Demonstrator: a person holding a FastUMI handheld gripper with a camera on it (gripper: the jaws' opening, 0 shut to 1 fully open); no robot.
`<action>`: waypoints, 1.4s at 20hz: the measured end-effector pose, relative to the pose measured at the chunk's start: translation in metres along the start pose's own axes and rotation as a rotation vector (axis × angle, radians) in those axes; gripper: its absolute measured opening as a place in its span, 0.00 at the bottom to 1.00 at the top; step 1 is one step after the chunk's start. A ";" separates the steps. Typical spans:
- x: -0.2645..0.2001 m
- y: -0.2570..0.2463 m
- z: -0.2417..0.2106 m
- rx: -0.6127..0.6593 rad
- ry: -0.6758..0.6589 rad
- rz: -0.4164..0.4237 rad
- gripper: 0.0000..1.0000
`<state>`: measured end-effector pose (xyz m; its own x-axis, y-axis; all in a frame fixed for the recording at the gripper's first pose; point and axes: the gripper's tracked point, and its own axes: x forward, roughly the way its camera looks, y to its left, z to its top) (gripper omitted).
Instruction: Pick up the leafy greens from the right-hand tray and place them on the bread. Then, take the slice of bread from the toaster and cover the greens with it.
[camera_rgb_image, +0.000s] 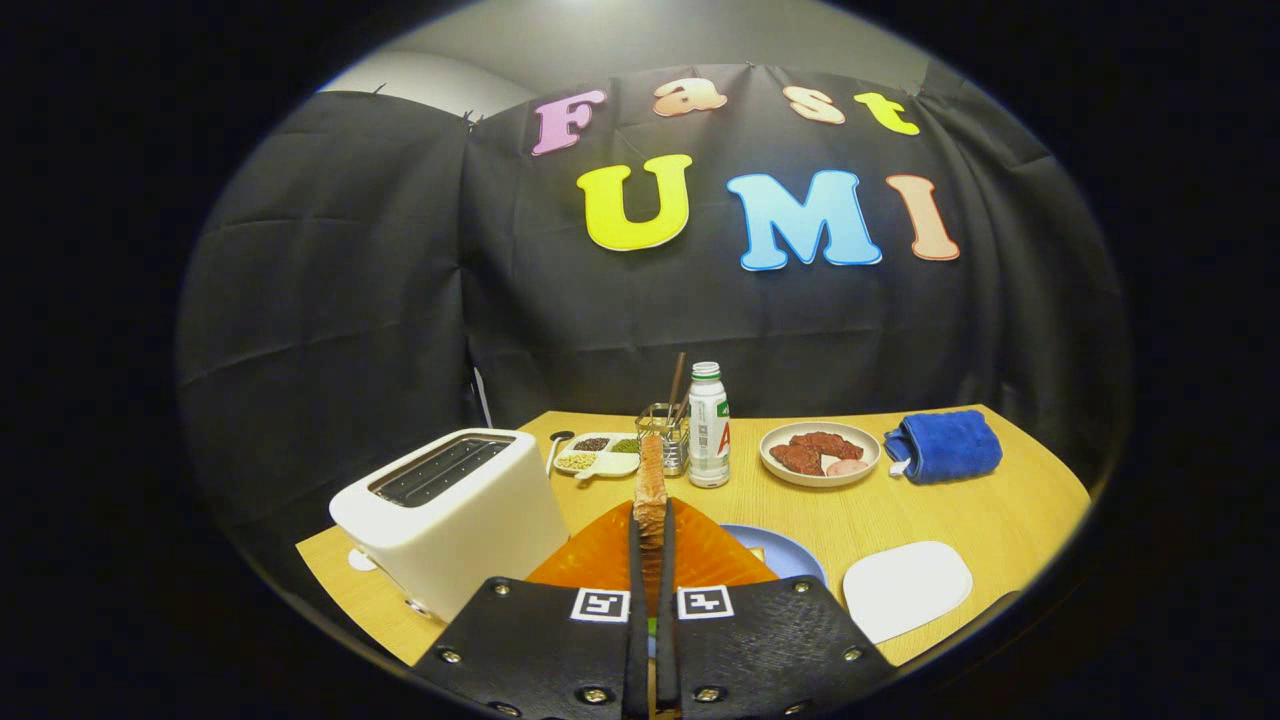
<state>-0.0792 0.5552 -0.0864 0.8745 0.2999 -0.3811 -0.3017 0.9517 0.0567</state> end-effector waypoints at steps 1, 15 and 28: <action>0.000 -0.001 -0.002 0.009 -0.001 0.000 0.03; 0.009 0.008 -0.040 0.024 0.046 0.032 0.04; 0.019 -0.007 -0.051 0.098 0.048 0.020 0.03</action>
<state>-0.0796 0.5510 -0.1412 0.8488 0.3172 -0.4230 -0.2779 0.9483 0.1534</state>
